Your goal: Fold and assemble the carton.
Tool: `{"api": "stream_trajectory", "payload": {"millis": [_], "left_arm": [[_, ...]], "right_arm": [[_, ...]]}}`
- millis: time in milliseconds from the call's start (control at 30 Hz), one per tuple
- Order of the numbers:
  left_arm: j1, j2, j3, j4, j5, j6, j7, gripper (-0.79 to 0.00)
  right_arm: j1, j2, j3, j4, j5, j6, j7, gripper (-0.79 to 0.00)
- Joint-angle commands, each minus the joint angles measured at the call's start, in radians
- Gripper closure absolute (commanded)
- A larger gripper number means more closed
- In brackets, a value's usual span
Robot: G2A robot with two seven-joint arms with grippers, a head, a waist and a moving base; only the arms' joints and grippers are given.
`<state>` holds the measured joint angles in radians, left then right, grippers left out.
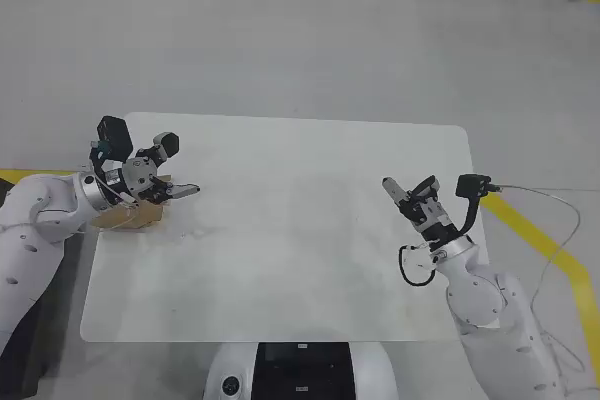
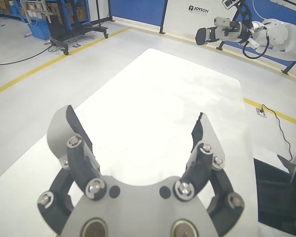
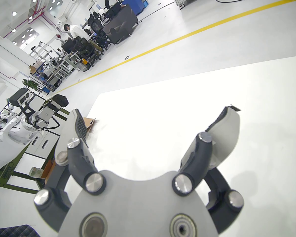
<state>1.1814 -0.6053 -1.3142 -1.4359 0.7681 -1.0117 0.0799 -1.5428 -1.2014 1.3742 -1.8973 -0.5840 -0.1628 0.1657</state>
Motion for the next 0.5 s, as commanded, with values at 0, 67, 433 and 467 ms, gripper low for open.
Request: {"api": "stream_trajectory", "payload": {"millis": [0, 67, 433, 467], "left_arm": [[0.0, 0.0, 0.0, 0.0, 0.0, 0.0, 0.0, -0.785], [0.0, 0.0, 0.0, 0.0, 0.0, 0.0, 0.0, -0.785], [0.02, -0.003, -0.011, 0.019, -0.102, 0.044, -0.066, -0.785], [0.023, -0.002, -0.016, 0.029, -0.137, 0.041, -0.086, -0.785]], "right_arm": [[0.0, 0.0, 0.0, 0.0, 0.0, 0.0, 0.0, -0.784], [0.0, 0.0, 0.0, 0.0, 0.0, 0.0, 0.0, -0.784], [0.0, 0.0, 0.0, 0.0, 0.0, 0.0, 0.0, -0.785], [0.0, 0.0, 0.0, 0.0, 0.0, 0.0, 0.0, -0.785]]}}
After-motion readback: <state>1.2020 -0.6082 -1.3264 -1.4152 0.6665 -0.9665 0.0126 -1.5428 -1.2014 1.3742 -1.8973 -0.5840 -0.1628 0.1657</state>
